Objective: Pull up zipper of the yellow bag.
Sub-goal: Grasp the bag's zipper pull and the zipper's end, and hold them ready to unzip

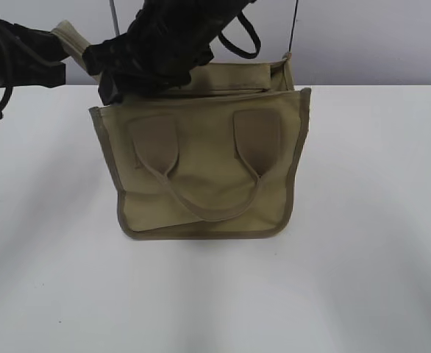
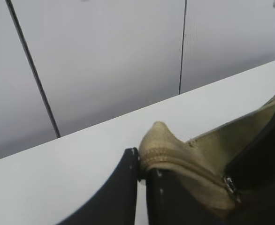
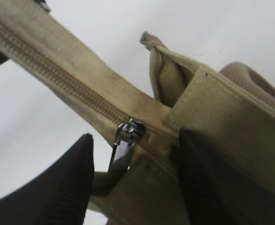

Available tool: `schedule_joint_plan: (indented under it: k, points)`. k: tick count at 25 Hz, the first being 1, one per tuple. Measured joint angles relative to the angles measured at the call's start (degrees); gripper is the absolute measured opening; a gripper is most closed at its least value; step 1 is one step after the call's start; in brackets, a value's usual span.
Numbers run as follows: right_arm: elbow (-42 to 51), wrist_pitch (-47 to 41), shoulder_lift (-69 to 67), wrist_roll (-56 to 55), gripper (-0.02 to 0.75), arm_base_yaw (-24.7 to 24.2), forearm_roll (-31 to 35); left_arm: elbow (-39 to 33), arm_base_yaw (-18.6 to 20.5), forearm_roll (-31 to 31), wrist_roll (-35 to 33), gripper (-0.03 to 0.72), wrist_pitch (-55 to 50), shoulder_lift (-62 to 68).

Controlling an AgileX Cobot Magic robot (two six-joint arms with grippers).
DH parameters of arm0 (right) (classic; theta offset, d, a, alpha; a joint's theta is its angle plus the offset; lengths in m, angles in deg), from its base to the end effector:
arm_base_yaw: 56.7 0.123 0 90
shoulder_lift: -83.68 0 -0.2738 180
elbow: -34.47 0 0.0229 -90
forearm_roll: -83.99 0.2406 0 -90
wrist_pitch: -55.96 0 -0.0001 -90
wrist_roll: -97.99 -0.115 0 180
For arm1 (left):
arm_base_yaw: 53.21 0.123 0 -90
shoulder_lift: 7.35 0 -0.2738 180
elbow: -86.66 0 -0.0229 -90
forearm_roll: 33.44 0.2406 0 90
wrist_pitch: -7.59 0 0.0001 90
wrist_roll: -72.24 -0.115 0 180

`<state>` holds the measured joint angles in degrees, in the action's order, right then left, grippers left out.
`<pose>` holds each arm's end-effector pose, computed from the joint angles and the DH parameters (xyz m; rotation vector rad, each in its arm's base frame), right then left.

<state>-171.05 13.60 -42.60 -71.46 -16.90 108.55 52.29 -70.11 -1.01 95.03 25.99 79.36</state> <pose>0.3427 0.3275 0.2361 -0.8170 2.4015 0.7008 0.2923 -0.1091 0.2616 0.5178 1.7693 -0.2615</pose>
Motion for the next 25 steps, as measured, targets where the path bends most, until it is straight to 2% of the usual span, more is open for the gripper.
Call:
schedule_joint_plan:
  k: [3,5,9,11,12,25]
  points:
    - [0.0,1.3,-0.6,-0.9,0.393,0.0,-0.1,0.0,0.0,0.1,0.4,0.024,0.0,0.0]
    - [0.0,1.6,-0.9,-1.5,0.34,0.0,-0.2,0.0,0.0,0.1,0.8,0.024,0.1,0.0]
    - [-0.1,2.6,-1.0,-2.4,0.171,0.0,0.1,0.0,-0.1,0.1,1.4,0.024,0.9,0.0]
    - [-0.1,2.8,-1.0,-3.0,0.057,0.0,0.3,0.0,-0.1,0.1,1.4,0.024,1.1,0.0]
    - [-0.2,2.8,-1.0,-3.3,0.033,0.0,0.5,0.0,-0.1,0.1,1.4,0.024,1.1,0.0]
    - [-0.2,-6.1,3.7,-1.9,-0.009,0.1,0.1,0.0,-0.1,0.2,1.6,0.024,-1.4,0.0]
